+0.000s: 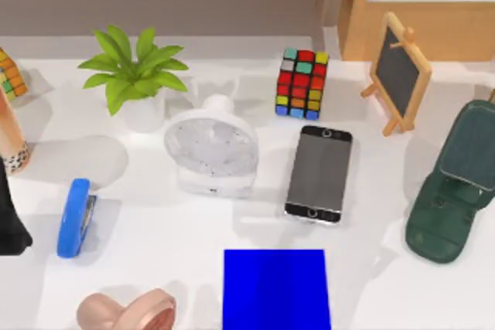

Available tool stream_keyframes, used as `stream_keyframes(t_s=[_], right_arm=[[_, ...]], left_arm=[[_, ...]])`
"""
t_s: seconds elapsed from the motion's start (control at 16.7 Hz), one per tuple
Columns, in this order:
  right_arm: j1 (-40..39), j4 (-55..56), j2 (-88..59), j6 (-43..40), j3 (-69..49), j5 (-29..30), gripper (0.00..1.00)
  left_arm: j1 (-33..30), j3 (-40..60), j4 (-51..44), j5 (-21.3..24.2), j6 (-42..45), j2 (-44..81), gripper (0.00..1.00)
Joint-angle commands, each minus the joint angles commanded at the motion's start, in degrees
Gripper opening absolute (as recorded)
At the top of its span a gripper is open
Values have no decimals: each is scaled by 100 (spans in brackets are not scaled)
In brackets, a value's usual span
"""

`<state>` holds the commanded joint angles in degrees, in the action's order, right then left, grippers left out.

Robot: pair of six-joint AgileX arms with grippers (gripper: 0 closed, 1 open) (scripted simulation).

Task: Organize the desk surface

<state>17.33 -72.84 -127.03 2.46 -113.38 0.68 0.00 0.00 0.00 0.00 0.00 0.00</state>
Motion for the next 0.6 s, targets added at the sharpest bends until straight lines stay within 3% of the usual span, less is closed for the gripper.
stream_keyframes(t_s=[0.6], right_arm=[[-79, -253, 205, 184, -27, -3, 0]], left_arm=[[0, 0, 0, 0, 0, 0, 100]])
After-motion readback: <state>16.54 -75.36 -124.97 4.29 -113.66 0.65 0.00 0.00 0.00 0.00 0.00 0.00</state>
